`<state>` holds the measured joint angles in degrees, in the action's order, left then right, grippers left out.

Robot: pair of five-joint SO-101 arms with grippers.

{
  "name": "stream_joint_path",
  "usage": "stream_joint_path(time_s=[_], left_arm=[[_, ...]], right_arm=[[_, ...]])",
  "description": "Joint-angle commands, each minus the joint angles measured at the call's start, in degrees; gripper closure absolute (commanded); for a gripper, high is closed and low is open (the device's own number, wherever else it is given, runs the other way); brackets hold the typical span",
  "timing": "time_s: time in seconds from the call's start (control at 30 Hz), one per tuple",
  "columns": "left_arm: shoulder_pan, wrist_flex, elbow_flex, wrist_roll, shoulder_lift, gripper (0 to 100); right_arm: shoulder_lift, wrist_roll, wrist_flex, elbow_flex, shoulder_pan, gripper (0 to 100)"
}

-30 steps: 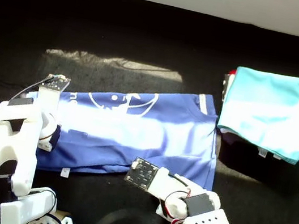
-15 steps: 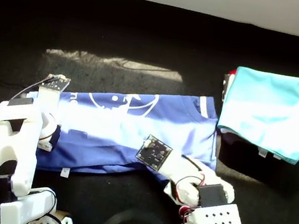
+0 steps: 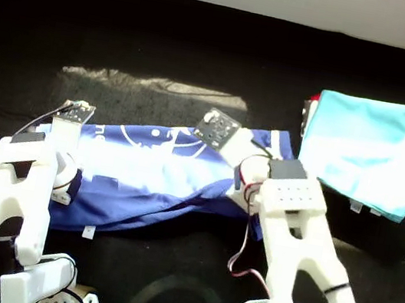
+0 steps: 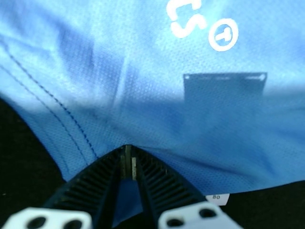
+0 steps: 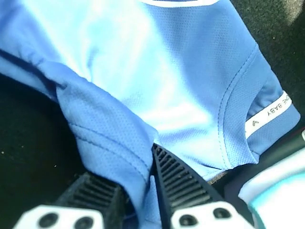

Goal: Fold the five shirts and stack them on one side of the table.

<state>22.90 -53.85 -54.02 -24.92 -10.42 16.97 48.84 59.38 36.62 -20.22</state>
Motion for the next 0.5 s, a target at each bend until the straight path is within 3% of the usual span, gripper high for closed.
stream_joint_path(time_s=[0.0,0.1,0.2,0.47], left_arm=[[0.48,1.49,-0.48,0.09,0.31,99],[0.48,1.49,-0.48,0.09,0.31,99],[0.48,1.49,-0.48,0.09,0.31,99],[0.48,1.49,-0.48,0.09,0.31,99]], right_arm=[[-9.98,-1.05,0.31,-9.71,0.66,97.3],[-16.84,-2.81,0.4,-14.46,1.01,90.0],[-21.05,-9.85,0.04,-18.33,1.36,80.6],[-23.16,-25.32,-0.04,-29.41,4.97,82.2]])
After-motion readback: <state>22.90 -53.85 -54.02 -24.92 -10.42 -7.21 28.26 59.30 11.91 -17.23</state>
